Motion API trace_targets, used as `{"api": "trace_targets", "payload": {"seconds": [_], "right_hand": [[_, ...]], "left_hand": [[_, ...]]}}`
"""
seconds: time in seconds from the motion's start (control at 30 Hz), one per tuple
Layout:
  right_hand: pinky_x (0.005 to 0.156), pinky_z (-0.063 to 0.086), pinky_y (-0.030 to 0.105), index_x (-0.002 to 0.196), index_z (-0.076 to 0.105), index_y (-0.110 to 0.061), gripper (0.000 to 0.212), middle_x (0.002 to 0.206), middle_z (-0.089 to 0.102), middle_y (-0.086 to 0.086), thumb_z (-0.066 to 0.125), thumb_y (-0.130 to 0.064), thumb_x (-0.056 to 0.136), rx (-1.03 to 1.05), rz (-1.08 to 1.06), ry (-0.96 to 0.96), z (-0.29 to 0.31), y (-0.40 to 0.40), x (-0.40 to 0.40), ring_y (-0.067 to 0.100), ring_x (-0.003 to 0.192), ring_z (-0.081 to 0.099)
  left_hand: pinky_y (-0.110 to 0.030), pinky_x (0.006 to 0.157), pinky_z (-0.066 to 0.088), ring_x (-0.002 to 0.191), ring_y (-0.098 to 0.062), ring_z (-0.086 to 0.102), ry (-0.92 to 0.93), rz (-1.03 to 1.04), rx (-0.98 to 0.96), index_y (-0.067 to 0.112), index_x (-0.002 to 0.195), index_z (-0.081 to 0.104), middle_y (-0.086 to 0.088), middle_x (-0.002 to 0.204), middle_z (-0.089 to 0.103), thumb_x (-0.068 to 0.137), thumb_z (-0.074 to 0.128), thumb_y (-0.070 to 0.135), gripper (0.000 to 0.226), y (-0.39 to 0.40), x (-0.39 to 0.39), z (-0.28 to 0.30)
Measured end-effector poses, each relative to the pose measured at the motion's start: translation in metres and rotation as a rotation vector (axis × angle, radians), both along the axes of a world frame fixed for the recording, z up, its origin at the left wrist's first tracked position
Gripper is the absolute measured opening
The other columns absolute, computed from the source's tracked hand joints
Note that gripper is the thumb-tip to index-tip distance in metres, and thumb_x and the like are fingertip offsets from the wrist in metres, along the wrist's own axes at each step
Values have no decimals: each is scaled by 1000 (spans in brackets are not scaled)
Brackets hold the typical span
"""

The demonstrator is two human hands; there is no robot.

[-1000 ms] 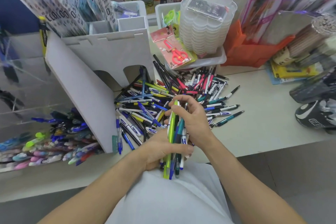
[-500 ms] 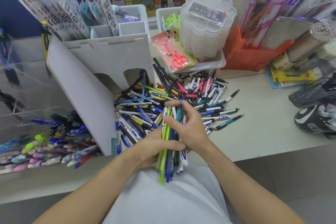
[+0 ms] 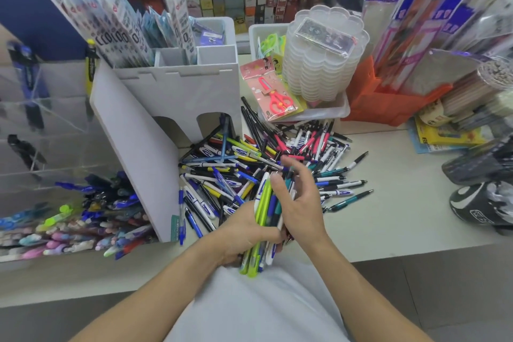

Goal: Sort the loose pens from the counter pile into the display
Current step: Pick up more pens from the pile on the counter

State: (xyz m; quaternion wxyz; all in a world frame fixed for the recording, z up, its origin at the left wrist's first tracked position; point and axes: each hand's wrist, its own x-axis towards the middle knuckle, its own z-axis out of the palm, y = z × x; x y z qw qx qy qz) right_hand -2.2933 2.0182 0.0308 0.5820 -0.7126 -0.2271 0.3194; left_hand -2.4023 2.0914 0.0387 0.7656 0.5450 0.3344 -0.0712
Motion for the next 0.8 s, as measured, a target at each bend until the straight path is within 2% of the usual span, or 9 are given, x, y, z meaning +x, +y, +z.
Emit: {"api": "trace_targets", "payload": {"seconds": [0.1, 0.23, 0.33, 0.4, 0.47, 0.53, 0.6, 0.7, 0.8], "right_hand": [[85, 47, 15, 132, 57, -36, 48, 121, 45, -9, 77, -30, 88, -16, 43, -244, 9, 1, 9, 8, 102, 55], [67, 40, 14, 114, 71, -26, 31, 90, 48, -7, 81, -30, 84, -88, 289, -469, 21, 6, 12, 10, 71, 48], [68, 40, 16, 114, 69, -25, 32, 86, 50, -9, 80, -32, 84, -171, 384, -523, 21, 11, 6, 5, 67, 48], [71, 41, 17, 120, 66, -24, 37, 87, 51, -9, 78, -30, 85, -182, 431, -522, 21, 11, -2, 3, 70, 49], [73, 40, 13, 121, 65, -23, 38, 88, 51, -10, 78, -30, 85, -167, 455, -535, 23, 11, -10, 2, 75, 51], [74, 43, 15, 113, 63, -26, 33, 94, 52, -13, 79, -32, 85, -184, 452, -501, 26, 13, -16, 2, 78, 54], [71, 48, 20, 106, 57, -32, 29, 100, 53, -13, 78, -33, 86, -246, 463, -377, 33, 17, -17, 3, 74, 58], [62, 57, 33, 94, 53, -32, 28, 87, 62, -5, 78, -25, 86, -224, 503, -117, 42, 20, -18, 15, 62, 63], [56, 58, 49, 88, 58, -23, 22, 75, 61, 0, 76, -12, 86, -126, 488, 3, 46, 19, -20, 28, 59, 61]], "left_hand": [[-29, 64, 50, 63, -17, 59, 62, -6, 208, 14, 81, 63, -4, 69, 62, 71, 75, -2, 23, 14, -6, 3], [-28, 62, 49, 62, -16, 57, 53, 36, 348, 10, 93, 63, -6, 73, 64, 77, 74, 0, 21, 19, -17, 5], [-39, 66, 52, 72, -30, 62, 15, 43, 412, 10, 96, 63, -17, 82, 67, 79, 73, 2, 21, 13, -28, 4], [-36, 61, 50, 68, -19, 62, -8, 47, 410, 15, 93, 63, -8, 77, 68, 80, 72, 3, 20, 9, -34, 2], [-22, 61, 49, 70, -6, 64, -43, 50, 399, 24, 92, 62, 4, 75, 69, 80, 72, 1, 28, 7, -38, 6], [-18, 66, 50, 75, -2, 66, -56, 40, 350, 27, 93, 64, 9, 78, 70, 81, 73, 0, 30, 9, -43, 9], [-23, 73, 51, 79, -6, 66, -73, 26, 246, 19, 95, 67, 6, 81, 71, 84, 73, 2, 21, 13, -49, 11], [-38, 83, 52, 87, -19, 64, -126, 75, 43, 16, 101, 71, -12, 93, 69, 86, 73, 16, 15, 21, -60, 12], [-41, 83, 53, 91, -29, 61, -131, 138, -212, 11, 112, 66, -20, 99, 63, 83, 70, 30, 35, 27, -70, 12]]}}
